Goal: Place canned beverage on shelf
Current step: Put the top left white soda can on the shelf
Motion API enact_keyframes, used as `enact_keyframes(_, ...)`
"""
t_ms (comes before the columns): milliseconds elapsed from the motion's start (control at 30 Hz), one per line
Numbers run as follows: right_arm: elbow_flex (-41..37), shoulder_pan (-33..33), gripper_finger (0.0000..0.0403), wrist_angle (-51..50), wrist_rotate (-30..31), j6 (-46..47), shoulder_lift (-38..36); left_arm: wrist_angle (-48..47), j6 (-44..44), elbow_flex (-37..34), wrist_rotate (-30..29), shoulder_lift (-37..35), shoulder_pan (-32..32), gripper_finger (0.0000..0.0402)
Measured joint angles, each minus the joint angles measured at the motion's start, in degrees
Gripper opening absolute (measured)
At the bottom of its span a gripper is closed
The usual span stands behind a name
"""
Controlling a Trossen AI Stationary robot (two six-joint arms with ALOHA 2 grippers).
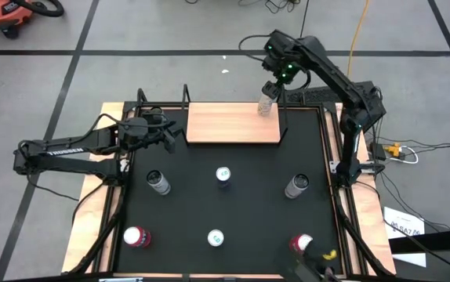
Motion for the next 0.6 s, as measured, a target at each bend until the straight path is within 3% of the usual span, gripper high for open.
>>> enact_keyframes(333, 0.0, 7.4, 0.0304, 3.5, -0.4, 10.8, -9.3, -15.8, 2.5, 9.4, -2.5, -0.4, 0.0, 0.0196)
enact_keyframes(600, 0.0, 17.6, 0.0304, 8.3, -0.3, 17.4, -11.8, -17.3, 1.1, 9.6, -3.5, -0.5, 0.1, 0.0228)
